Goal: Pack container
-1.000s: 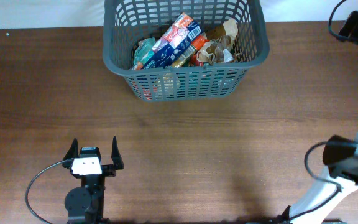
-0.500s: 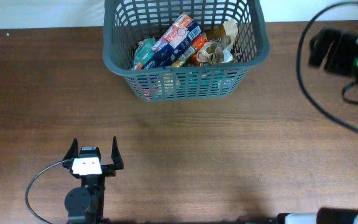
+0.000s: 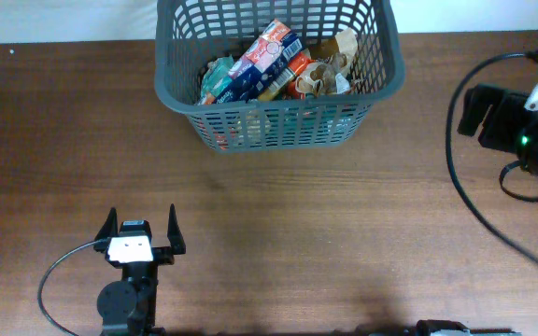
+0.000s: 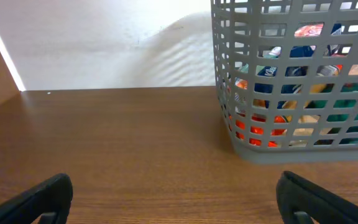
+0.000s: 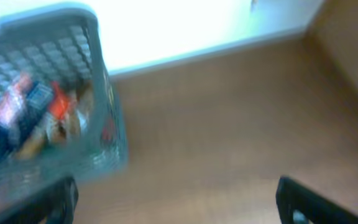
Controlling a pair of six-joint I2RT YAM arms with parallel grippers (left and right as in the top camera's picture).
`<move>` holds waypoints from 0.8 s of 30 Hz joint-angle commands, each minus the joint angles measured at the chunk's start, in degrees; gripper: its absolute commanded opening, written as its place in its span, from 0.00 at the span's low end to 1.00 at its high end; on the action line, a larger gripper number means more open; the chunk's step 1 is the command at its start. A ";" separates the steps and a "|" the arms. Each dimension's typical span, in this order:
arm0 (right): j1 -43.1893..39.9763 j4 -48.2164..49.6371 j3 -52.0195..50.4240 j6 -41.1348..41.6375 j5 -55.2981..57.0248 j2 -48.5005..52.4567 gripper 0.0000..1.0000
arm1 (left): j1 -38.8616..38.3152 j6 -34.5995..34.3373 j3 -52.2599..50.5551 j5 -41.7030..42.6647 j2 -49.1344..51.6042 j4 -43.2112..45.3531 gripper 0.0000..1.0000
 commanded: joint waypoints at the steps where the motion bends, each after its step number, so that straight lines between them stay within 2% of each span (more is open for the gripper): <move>1: 0.35 9.62 -12.59 0.24 1.31 -7.72 0.99 | 0.24 0.90 -0.09 0.81 -0.44 -0.44 0.99; 7: 0.39 34.84 -37.62 0.26 -1.09 -22.82 0.99 | 0.24 0.90 -0.09 0.81 -0.44 -0.42 0.99; 14: 0.70 54.86 -57.86 0.20 -1.01 -36.15 0.99 | 0.24 0.90 -0.09 0.81 -0.44 -0.44 0.99; 19: 4.15 64.54 -70.62 -3.67 -0.83 -46.47 0.99 | 0.24 0.90 -0.09 0.81 -0.44 -0.44 0.99; 24: 6.43 66.99 -78.34 -4.20 -0.83 -53.92 0.99 | 0.24 0.90 -0.09 0.81 -0.44 -0.44 0.99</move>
